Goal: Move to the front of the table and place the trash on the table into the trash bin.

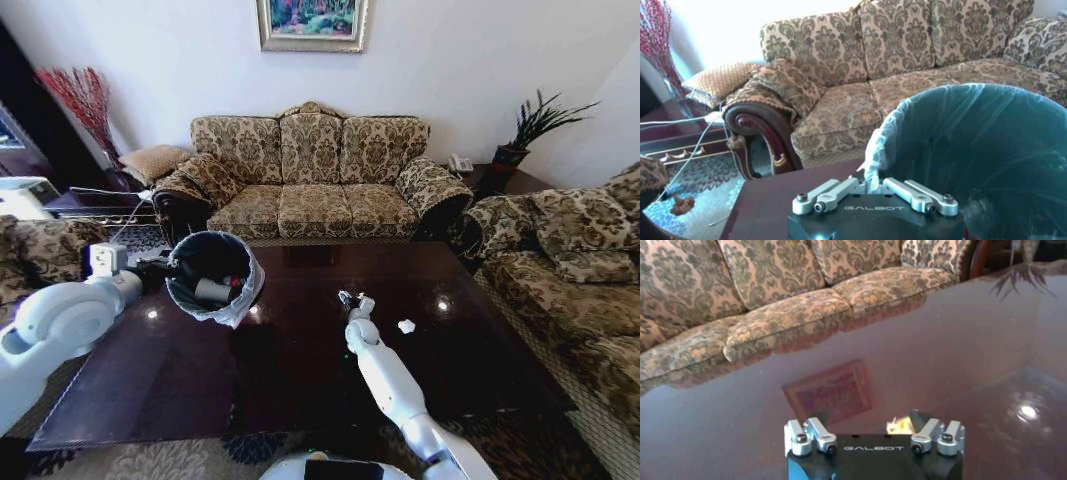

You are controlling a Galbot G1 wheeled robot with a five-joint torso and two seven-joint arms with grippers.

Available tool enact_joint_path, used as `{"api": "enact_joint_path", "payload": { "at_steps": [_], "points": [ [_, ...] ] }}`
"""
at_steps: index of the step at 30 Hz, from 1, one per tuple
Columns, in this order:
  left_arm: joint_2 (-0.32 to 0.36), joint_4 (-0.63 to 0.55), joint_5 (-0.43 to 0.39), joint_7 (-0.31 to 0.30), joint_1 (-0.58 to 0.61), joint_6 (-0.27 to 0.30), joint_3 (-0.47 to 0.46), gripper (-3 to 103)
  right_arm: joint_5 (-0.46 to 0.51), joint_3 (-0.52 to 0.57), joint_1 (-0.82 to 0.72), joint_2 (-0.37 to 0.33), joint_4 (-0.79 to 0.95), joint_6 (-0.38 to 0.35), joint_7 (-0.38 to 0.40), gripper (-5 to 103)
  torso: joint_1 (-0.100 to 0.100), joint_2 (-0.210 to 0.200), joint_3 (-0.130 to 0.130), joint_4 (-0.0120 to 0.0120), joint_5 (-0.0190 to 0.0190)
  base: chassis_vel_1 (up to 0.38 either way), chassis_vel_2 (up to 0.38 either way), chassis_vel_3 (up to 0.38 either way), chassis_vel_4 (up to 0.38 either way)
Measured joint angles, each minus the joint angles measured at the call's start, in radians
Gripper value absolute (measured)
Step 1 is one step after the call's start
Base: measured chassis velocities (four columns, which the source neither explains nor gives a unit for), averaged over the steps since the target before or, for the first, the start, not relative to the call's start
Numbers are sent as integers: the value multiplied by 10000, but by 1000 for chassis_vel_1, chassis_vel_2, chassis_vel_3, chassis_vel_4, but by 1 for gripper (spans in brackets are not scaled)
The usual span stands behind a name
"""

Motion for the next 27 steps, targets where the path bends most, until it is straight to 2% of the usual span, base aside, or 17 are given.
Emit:
{"api": "enact_joint_path", "payload": {
  "at_steps": [3,11,12,14,15,18,21,22,24,26,27],
  "points": [
    [-25,2,6,-3,15,0,25,1,-1,5,-183,-93,29,32,10,69,0,0,0,1,0,0,0,0,0],
    [-73,-15,11,-26,-1,-40,29,1,-1,-2,-636,-281,501,14,93,69,-1,0,0,0,1,0,0,0,0],
    [-89,-15,14,-31,-10,-52,29,1,-1,-2,-659,-287,502,24,95,63,-1,0,0,1,2,0,0,0,0],
    [-102,-15,17,-36,-11,-64,28,1,-1,-1,-664,-291,507,28,103,63,-1,0,0,1,3,0,0,0,0],
    [-121,-17,19,-40,-10,-76,22,1,5,5,-676,-308,554,28,113,52,-1,1,-1,2,2,0,0,0,0],
    [-150,-22,23,-46,2,-83,-4,1,55,4,-698,-347,656,19,129,47,-1,0,-1,2,1,0,0,0,0],
    [-178,-27,28,-49,14,-100,-26,1,114,3,-710,-365,723,5,150,31,-1,0,0,2,2,0,0,0,0],
    [-178,-27,28,-49,14,-100,-26,1,114,3,-710,-365,723,5,150,31,-1,0,0,2,2,0,0,0,0],
    [-194,-51,30,-54,18,-114,-29,1,121,4,-735,-374,784,5,152,20,-1,0,-1,2,1,0,0,0,0],
    [-195,-57,30,-55,20,-116,-29,1,122,4,-754,-381,844,5,152,20,-1,0,0,2,1,0,0,0,0],
    [-194,-60,30,-55,23,-121,-31,1,116,4,-809,-416,1021,6,150,9,0,0,-1,2,1,0,0,0,0]
  ]
}}
